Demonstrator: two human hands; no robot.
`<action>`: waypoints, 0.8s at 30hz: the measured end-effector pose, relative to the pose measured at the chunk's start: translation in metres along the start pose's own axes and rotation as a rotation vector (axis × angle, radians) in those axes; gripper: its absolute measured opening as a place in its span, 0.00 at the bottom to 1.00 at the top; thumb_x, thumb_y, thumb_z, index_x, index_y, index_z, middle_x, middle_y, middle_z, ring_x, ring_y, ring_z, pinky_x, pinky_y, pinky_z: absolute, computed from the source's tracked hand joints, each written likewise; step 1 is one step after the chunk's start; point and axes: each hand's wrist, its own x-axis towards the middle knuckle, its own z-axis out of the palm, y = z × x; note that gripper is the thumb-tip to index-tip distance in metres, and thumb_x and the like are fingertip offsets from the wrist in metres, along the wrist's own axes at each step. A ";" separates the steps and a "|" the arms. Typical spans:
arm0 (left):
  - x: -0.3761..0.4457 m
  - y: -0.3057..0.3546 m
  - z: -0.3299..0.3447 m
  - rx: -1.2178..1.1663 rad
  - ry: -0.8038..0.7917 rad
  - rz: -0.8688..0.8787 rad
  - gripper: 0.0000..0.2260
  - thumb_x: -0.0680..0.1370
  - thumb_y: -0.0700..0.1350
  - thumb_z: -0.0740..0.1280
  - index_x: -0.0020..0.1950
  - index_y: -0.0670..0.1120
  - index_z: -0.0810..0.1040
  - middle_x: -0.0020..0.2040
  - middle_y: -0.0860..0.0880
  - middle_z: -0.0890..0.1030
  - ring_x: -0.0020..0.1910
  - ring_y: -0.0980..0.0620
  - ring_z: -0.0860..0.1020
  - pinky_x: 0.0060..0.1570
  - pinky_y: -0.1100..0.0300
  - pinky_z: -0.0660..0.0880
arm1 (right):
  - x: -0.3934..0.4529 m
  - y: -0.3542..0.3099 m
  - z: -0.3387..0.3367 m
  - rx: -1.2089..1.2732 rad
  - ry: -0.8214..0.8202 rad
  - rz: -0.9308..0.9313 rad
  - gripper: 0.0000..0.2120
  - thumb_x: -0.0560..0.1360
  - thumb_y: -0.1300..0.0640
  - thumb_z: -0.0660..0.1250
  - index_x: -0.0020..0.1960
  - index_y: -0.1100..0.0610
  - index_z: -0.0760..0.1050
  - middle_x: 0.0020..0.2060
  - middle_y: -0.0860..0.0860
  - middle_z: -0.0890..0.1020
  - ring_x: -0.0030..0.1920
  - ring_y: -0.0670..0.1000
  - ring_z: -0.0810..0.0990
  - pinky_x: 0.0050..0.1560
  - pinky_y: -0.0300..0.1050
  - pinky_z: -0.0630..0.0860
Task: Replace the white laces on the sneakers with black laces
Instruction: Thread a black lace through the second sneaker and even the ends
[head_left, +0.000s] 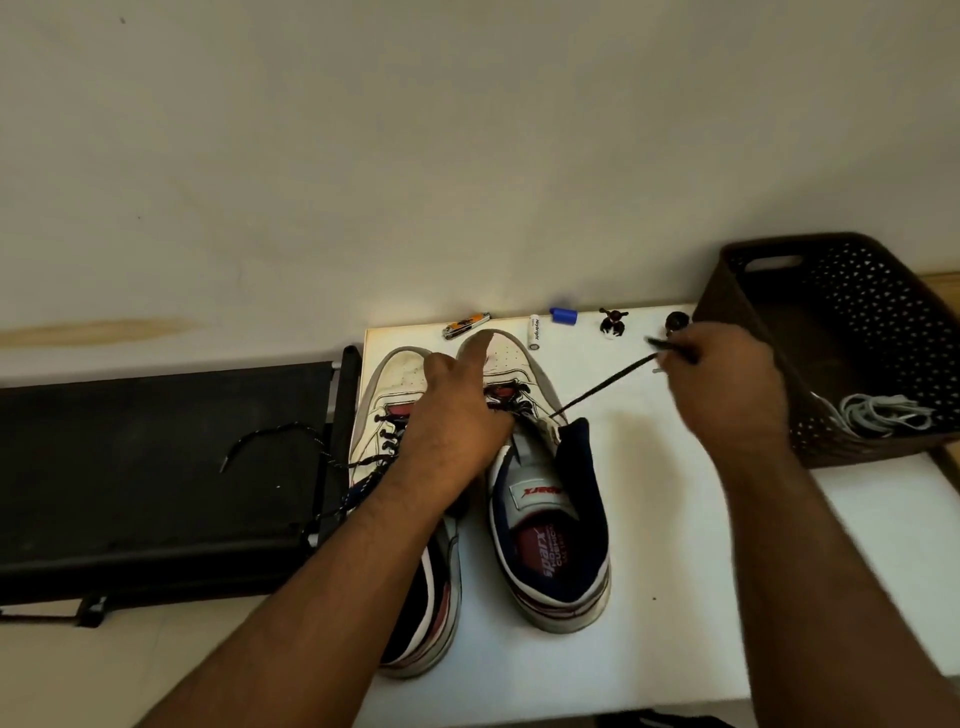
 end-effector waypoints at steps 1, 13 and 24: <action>0.000 0.000 0.000 0.001 -0.007 -0.006 0.37 0.73 0.42 0.70 0.76 0.58 0.55 0.65 0.45 0.63 0.50 0.49 0.73 0.48 0.63 0.67 | 0.002 0.005 -0.007 -0.030 0.052 0.046 0.13 0.75 0.55 0.68 0.60 0.52 0.79 0.56 0.57 0.80 0.54 0.61 0.79 0.53 0.49 0.73; 0.011 -0.004 -0.015 -0.013 -0.092 -0.076 0.18 0.74 0.38 0.70 0.62 0.51 0.79 0.46 0.48 0.79 0.40 0.55 0.75 0.35 0.67 0.67 | -0.018 -0.028 0.035 -0.058 -0.530 -0.291 0.13 0.73 0.66 0.68 0.48 0.49 0.83 0.45 0.47 0.82 0.47 0.49 0.79 0.51 0.45 0.76; 0.015 0.000 -0.027 0.184 -0.112 -0.040 0.06 0.76 0.44 0.71 0.48 0.42 0.84 0.45 0.45 0.83 0.43 0.52 0.79 0.41 0.63 0.71 | -0.007 -0.005 0.026 0.038 -0.498 -0.095 0.04 0.74 0.58 0.71 0.40 0.55 0.81 0.40 0.52 0.83 0.44 0.52 0.80 0.47 0.46 0.77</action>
